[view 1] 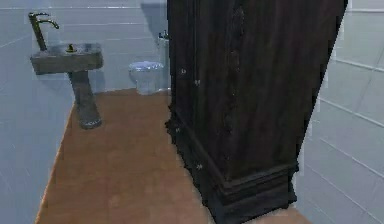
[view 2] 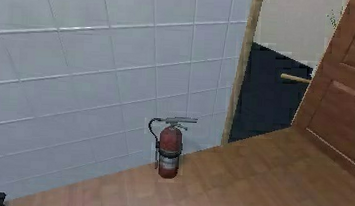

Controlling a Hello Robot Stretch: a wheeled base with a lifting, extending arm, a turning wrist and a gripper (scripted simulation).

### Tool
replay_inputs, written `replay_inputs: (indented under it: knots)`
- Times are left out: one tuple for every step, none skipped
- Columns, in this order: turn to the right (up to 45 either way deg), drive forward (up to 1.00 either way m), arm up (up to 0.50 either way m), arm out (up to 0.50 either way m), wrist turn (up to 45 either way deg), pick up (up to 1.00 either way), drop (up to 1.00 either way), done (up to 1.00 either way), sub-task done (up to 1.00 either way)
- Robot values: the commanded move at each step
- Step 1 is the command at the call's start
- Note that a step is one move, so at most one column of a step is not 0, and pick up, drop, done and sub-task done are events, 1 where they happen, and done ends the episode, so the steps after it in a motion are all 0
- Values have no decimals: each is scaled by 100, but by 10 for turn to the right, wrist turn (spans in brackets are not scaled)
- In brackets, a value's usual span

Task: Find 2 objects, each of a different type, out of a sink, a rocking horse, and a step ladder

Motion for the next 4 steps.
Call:
replay_inputs:
  knots:
    - [-180,0,0,0,0,0,0,0,0]
    - [0,45,0,0,0,0,0,0,0]
    - [-90,0,0,0,0,0,0,0,0]
    - [0,100,0,0,0,0,0,0,0]
